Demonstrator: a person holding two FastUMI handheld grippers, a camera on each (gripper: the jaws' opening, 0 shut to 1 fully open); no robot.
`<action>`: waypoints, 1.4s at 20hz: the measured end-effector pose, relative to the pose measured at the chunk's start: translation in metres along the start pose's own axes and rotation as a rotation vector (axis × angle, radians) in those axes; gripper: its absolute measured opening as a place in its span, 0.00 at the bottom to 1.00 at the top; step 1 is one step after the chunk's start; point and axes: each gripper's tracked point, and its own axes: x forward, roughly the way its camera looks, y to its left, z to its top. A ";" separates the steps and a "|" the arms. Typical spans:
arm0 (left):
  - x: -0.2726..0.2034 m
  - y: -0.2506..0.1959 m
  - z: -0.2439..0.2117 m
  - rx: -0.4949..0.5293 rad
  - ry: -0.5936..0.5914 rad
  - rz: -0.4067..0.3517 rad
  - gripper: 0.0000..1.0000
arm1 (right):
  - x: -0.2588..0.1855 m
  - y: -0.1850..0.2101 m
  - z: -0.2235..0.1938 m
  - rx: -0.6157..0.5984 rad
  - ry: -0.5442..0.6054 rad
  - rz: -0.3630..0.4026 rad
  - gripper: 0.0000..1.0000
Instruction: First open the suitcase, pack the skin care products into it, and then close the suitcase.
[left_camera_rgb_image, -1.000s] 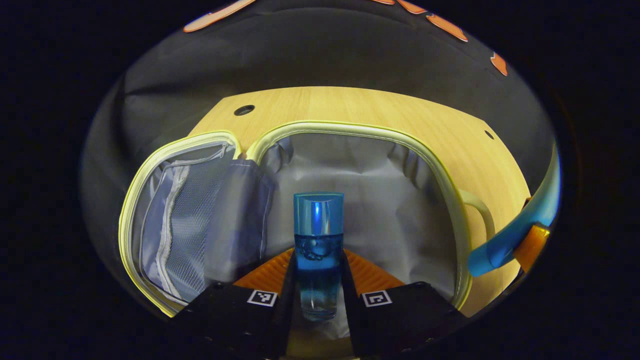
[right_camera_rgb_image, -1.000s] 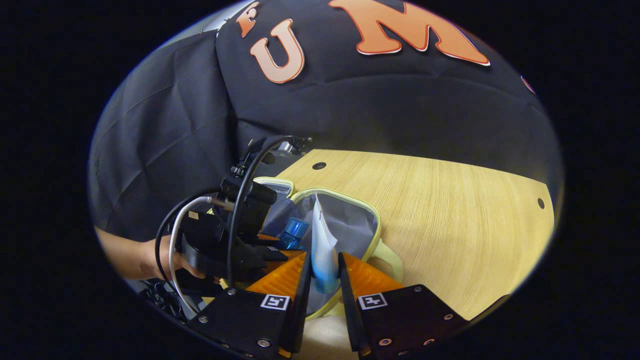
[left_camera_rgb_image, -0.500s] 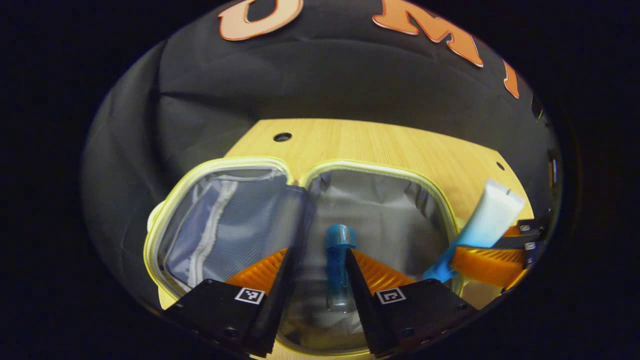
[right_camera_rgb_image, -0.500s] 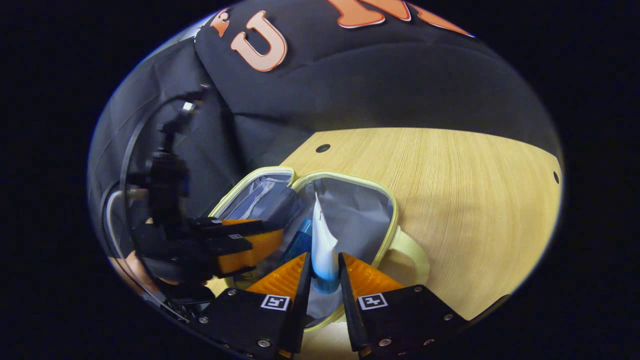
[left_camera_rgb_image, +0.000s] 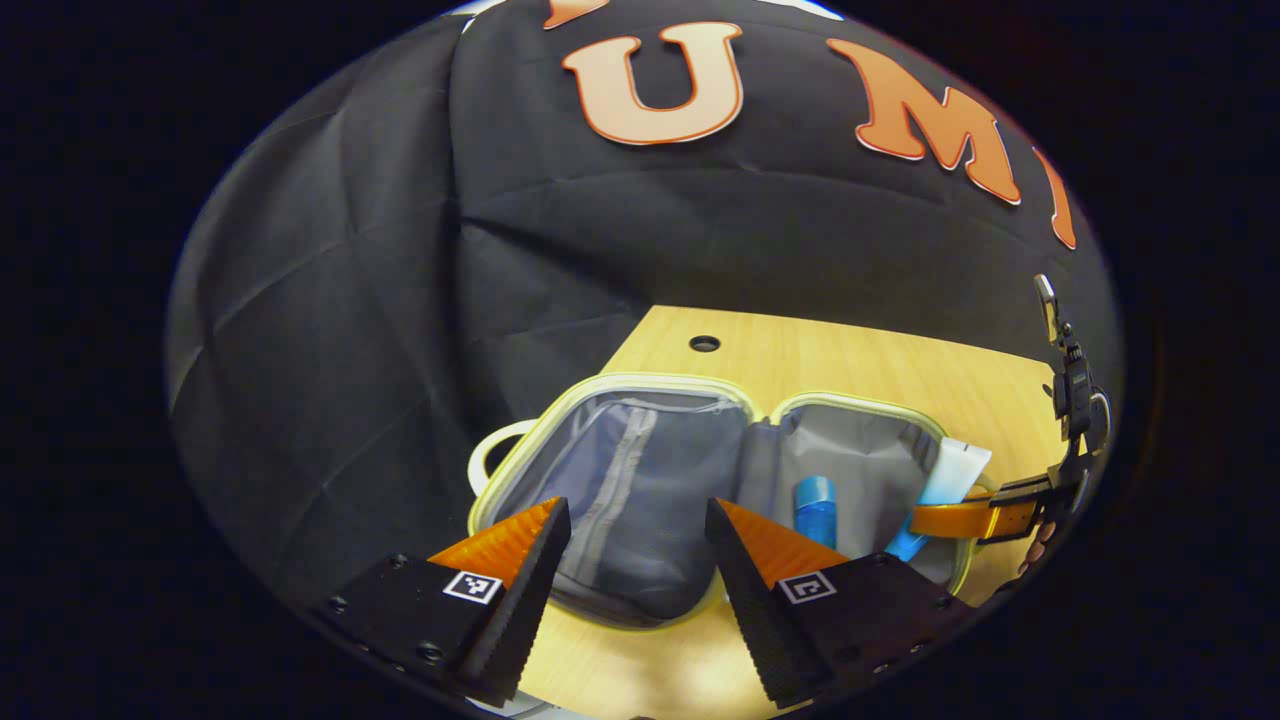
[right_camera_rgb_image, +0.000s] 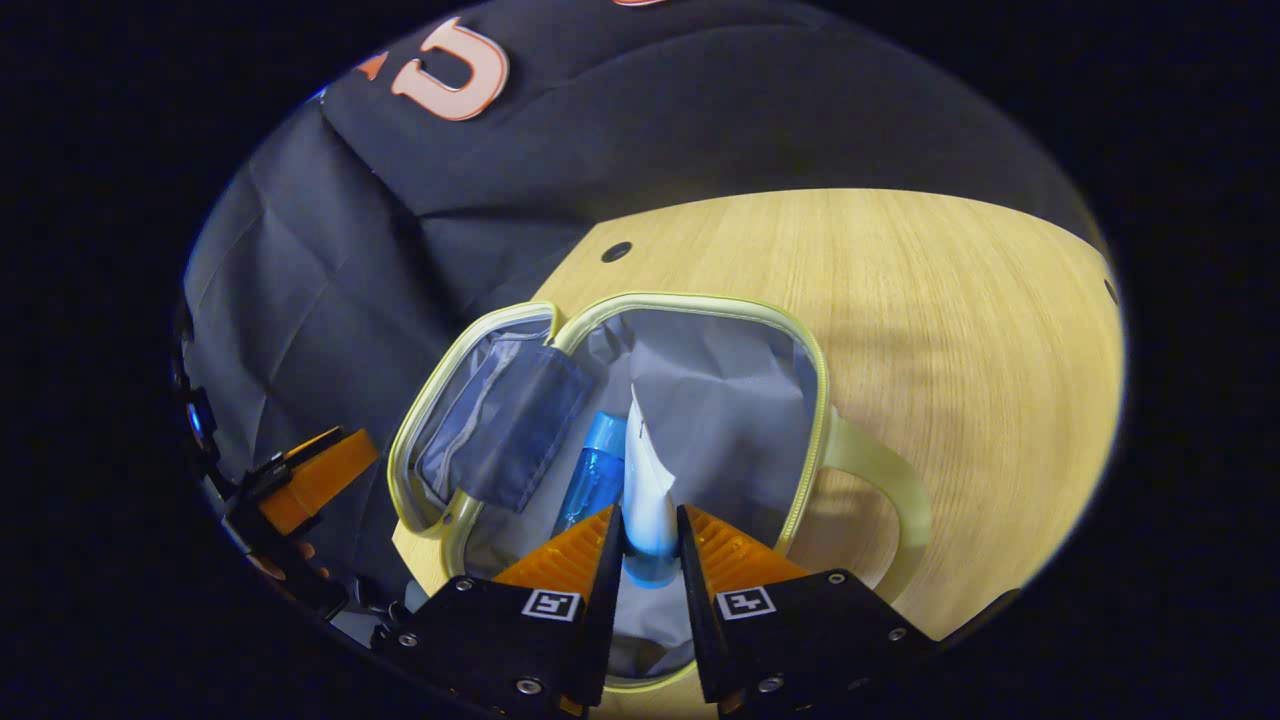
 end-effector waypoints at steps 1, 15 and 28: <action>0.002 0.010 -0.002 -0.015 0.004 0.001 0.85 | -0.001 -0.001 -0.001 0.008 0.006 -0.021 0.36; 0.085 0.149 -0.011 -0.133 0.052 -0.052 0.93 | -0.044 -0.013 0.034 0.152 -0.211 -0.322 0.70; 0.186 0.180 -0.047 -0.335 0.223 -0.161 0.95 | -0.160 -0.026 0.075 0.117 -0.458 -0.517 0.88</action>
